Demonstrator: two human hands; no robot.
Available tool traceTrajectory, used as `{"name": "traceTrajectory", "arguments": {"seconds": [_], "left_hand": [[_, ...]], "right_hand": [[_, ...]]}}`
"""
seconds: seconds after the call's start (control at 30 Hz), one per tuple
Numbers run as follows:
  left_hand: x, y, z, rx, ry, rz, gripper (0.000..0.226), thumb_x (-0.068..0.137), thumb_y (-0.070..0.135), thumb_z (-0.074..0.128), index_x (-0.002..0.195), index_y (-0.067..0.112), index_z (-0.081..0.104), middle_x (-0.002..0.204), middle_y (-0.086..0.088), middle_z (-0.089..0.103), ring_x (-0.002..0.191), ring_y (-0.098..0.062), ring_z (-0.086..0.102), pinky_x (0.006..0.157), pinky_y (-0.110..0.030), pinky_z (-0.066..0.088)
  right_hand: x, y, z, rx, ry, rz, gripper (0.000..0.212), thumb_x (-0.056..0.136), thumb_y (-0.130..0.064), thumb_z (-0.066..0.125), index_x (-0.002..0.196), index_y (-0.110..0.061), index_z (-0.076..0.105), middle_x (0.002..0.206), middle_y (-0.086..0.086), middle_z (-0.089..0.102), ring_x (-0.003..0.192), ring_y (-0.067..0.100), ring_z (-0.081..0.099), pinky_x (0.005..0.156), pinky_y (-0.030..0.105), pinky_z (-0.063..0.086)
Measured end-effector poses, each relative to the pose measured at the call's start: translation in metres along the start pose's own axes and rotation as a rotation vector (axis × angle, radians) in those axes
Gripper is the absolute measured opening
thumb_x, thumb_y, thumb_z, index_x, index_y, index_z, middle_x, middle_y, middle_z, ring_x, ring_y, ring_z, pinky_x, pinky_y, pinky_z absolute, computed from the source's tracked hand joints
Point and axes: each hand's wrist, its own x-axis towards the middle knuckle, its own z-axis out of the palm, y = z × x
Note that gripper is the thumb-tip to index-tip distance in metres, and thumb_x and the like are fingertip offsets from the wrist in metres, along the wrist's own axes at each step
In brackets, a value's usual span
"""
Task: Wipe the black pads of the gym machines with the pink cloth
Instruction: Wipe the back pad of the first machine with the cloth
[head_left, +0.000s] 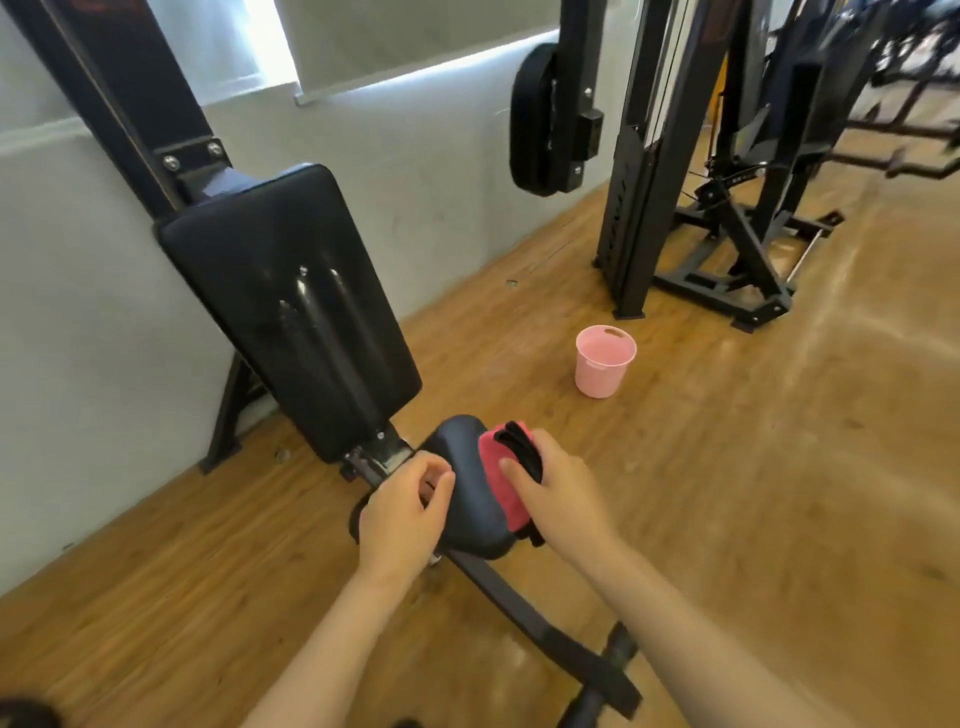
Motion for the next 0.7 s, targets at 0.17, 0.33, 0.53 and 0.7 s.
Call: {"name": "traceTrajectory", "arguments": {"seconds": [0.17,0.33,0.53,0.7], "left_hand": [[-0.045,0.084,0.063,0.231,0.037,0.128,0.009,0.092,0.041,0.056,0.09,0.033,0.059,0.075,0.014,0.056,0.07,-0.003,0.054,0.055,-0.026,0.046],[-0.055,0.134,0.114,0.501,0.048,0.263,0.018,0.088,0.043,0.06,0.09,0.025,0.062,0.072,0.01,0.058,0.063,-0.009,0.058,0.047,-0.03,0.047],[-0.034,0.161,0.165,0.552,0.055,0.223,0.02,0.087,0.039,0.062,0.088,0.019,0.062,0.072,0.006,0.058,0.062,-0.015,0.057,0.047,-0.026,0.032],[0.001,0.173,0.205,0.567,0.084,0.219,0.018,0.082,0.034,0.069,0.09,0.018,0.064,0.079,0.006,0.061,0.07,-0.014,0.06,0.054,-0.024,0.035]], "right_hand": [[-0.037,0.064,-0.089,-0.271,-0.09,-0.054,0.03,0.098,-0.046,0.044,0.123,-0.028,0.045,0.092,-0.002,0.068,0.082,0.021,0.066,0.062,0.037,0.051],[-0.043,0.119,-0.152,-0.539,-0.126,-0.178,0.036,0.098,-0.054,0.04,0.114,-0.023,0.048,0.098,-0.003,0.069,0.087,0.02,0.067,0.059,0.032,0.044],[-0.013,0.175,-0.19,-0.688,-0.125,-0.236,0.041,0.097,-0.057,0.037,0.115,-0.022,0.051,0.093,-0.004,0.068,0.082,0.021,0.066,0.056,0.032,0.043],[0.04,0.197,-0.218,-0.759,-0.149,-0.409,0.034,0.099,-0.049,0.04,0.113,-0.02,0.05,0.091,-0.004,0.067,0.076,0.021,0.065,0.051,0.031,0.034]]}}
